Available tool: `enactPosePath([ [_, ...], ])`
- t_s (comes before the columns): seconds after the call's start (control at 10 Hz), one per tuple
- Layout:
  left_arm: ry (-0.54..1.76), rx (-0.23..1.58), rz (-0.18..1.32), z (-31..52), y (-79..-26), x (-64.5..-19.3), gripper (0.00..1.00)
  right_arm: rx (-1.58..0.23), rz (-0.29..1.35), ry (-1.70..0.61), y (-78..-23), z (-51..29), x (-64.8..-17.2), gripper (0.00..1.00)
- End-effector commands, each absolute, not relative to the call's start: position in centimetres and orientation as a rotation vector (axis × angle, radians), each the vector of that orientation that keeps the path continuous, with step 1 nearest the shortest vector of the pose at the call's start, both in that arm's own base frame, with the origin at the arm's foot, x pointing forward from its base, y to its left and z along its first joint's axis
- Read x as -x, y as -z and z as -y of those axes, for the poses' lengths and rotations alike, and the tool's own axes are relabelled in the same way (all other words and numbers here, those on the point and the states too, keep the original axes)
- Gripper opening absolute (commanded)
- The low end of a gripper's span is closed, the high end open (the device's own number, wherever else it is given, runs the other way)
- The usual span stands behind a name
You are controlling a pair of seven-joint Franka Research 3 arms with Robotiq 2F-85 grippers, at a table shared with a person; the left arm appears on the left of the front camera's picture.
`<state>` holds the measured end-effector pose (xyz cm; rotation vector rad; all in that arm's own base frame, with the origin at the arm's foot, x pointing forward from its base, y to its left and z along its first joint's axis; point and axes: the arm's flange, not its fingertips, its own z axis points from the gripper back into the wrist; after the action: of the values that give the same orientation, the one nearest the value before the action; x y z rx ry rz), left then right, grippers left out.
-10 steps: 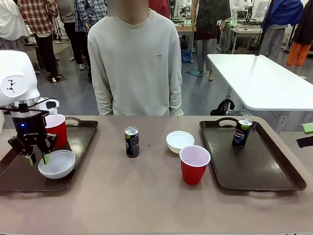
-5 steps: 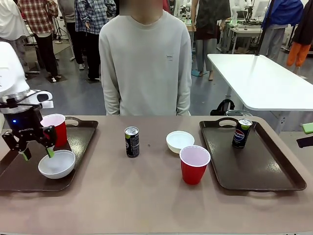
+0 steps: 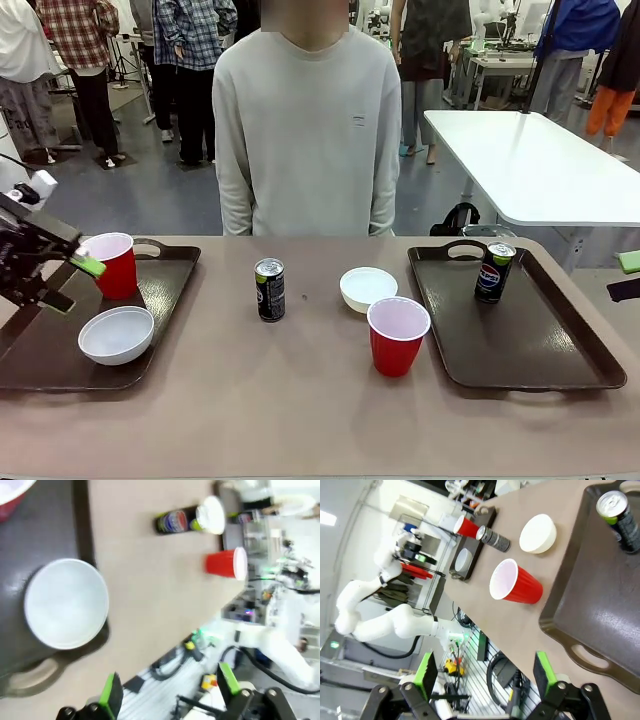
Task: Prepare tableware on both trays.
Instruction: Pick up a Picnic Bowl from the table and place it on a Handle tray.
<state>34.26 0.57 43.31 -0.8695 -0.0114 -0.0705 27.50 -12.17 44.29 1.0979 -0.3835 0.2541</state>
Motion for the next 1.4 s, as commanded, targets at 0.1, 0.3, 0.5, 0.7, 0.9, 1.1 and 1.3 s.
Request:
enactPosePath([
  [0.1,0.017,1.057,-0.014,-5.0,-41.9,-32.8,1.0,-1.107,0.387,-0.261,-44.3,12.1,-27.5,1.0],
  [0.3,-0.009,1.135,0.01,-6.8,-42.6,-32.8,1.0,-1.107,0.387,-0.261,-44.3,12.1,-27.5,1.0],
  [0.5,-0.057,1.281,0.088,-7.7,-42.5,-33.5,1.0,-1.107,0.387,-0.261,-44.3,12.1,-27.5,1.0],
  [0.7,-0.106,1.296,0.133,-6.4,-44.5,-33.4,1.0,-1.107,0.387,-0.261,-44.3,12.1,-27.5,1.0],
  [0.9,-0.103,1.287,0.096,-7.4,-43.7,-33.4,1.0,-1.107,0.387,-0.261,-44.3,12.1,-27.5,1.0],
  [1.1,-0.103,1.287,0.096,-7.4,-43.7,-33.4,1.0,-1.107,0.387,-0.261,-44.3,12.1,-27.5,1.0],
  [1.3,-0.103,1.287,0.096,-7.4,-43.7,-33.4,1.0,-1.098,0.384,-0.254,-44.3,12.2,-27.5,1.0],
])
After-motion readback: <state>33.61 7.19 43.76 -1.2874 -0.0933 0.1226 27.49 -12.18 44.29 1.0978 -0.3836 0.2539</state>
